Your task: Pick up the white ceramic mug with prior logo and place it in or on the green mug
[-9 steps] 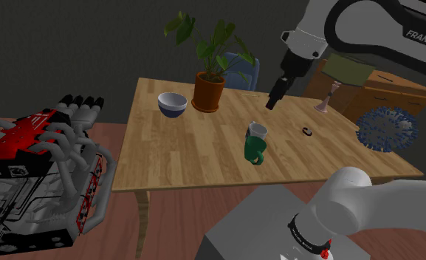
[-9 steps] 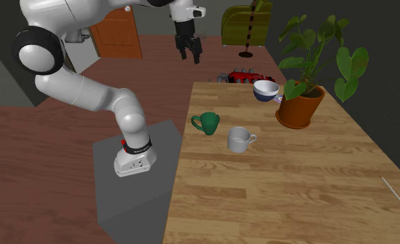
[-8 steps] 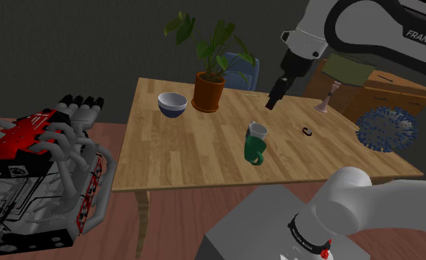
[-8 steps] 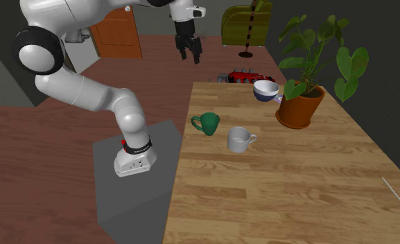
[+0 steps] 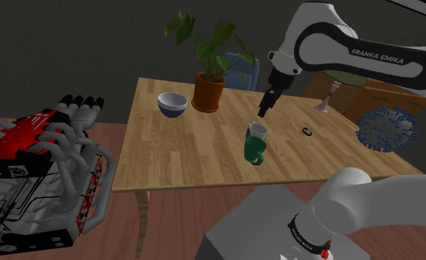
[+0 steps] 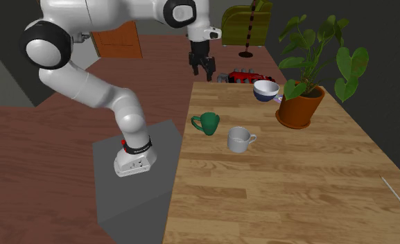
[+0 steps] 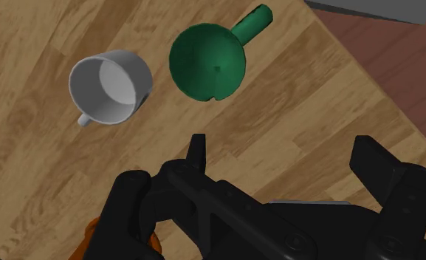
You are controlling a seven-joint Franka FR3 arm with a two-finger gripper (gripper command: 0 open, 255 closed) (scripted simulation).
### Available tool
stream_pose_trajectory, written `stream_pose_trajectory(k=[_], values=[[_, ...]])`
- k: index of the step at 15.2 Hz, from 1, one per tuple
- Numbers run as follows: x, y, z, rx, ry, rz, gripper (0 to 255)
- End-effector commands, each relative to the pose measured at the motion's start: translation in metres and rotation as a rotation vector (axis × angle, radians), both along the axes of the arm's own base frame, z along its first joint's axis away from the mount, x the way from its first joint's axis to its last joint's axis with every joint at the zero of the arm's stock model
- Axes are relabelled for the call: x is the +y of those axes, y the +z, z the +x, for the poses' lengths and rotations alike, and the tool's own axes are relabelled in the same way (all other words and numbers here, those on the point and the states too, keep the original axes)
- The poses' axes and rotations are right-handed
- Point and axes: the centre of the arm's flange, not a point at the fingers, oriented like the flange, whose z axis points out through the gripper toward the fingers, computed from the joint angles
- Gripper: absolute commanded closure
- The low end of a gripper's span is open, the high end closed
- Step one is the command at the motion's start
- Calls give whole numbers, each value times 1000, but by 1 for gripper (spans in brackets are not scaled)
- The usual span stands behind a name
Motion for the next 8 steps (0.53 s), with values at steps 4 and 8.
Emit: stream_pose_trajectory(k=[4, 8], values=[[-44, -48, 26, 34, -9, 1, 0], [-76, -87, 47, 61, -16, 1, 0]])
